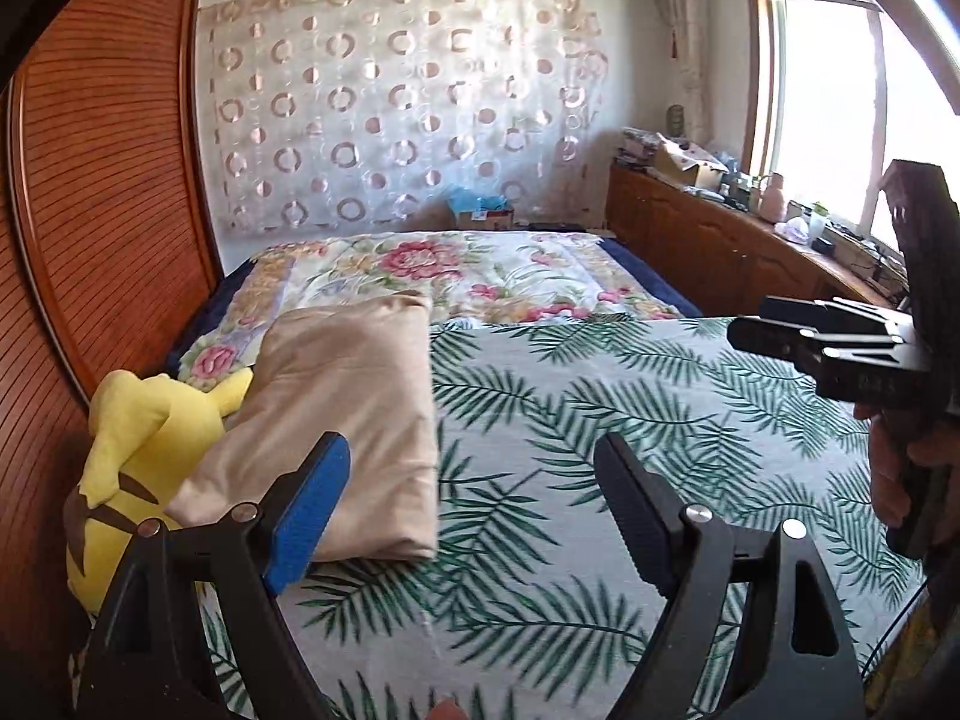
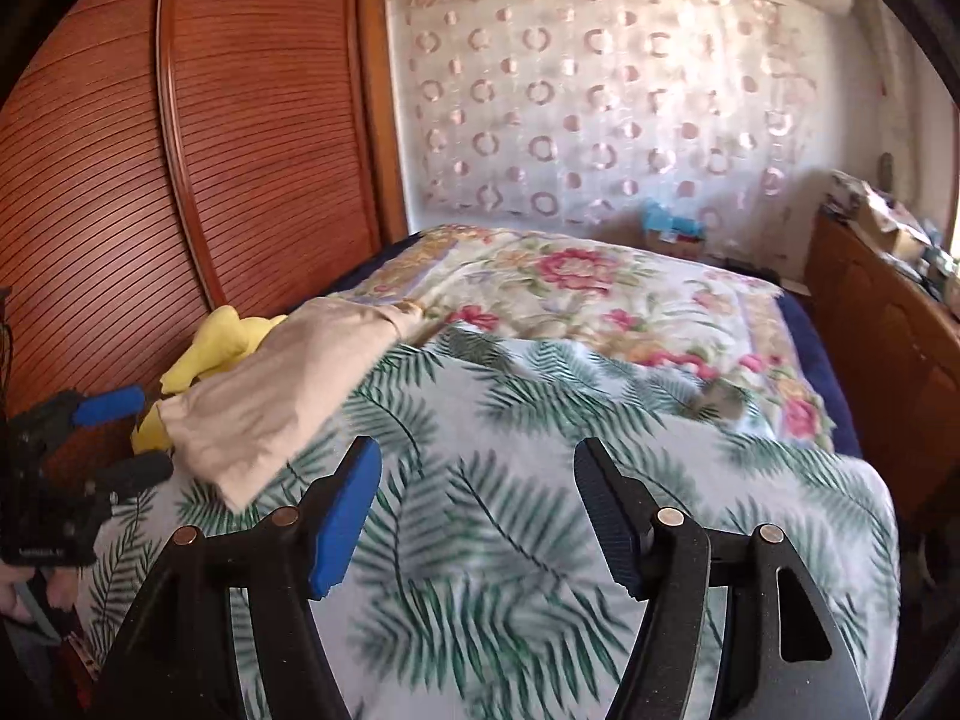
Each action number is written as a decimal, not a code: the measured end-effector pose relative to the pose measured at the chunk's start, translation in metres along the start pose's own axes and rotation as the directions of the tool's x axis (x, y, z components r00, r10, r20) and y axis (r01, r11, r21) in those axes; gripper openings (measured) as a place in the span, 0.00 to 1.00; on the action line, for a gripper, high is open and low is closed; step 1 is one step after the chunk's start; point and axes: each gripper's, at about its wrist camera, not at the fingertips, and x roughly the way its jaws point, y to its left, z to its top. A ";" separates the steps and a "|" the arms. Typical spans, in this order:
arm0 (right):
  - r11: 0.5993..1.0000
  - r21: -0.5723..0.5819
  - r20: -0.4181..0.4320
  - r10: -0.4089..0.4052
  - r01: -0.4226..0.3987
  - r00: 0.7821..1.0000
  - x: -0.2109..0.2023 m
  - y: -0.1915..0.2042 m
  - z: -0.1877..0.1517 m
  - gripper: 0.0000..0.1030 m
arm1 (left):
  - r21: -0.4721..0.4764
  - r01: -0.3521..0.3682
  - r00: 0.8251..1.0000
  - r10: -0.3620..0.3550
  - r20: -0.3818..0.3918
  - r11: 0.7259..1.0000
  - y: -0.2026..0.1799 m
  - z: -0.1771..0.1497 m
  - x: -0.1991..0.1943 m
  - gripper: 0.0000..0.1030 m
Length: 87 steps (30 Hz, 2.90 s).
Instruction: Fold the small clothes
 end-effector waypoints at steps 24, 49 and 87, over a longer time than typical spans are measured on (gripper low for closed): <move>0.978 0.115 0.170 -0.190 0.173 0.967 -0.175 0.057 -0.051 0.78 | 0.005 -0.041 0.988 0.039 0.147 0.999 -0.052 0.042 -0.071 0.82; 0.975 0.132 0.195 -0.204 0.180 0.959 -0.162 0.035 -0.055 0.78 | 0.003 -0.039 0.984 0.038 0.173 0.999 -0.054 0.044 -0.080 0.82; 0.975 0.132 0.201 -0.201 0.177 0.959 -0.162 0.025 -0.058 0.78 | 0.005 -0.040 0.983 0.038 0.178 0.999 -0.054 0.041 -0.081 0.82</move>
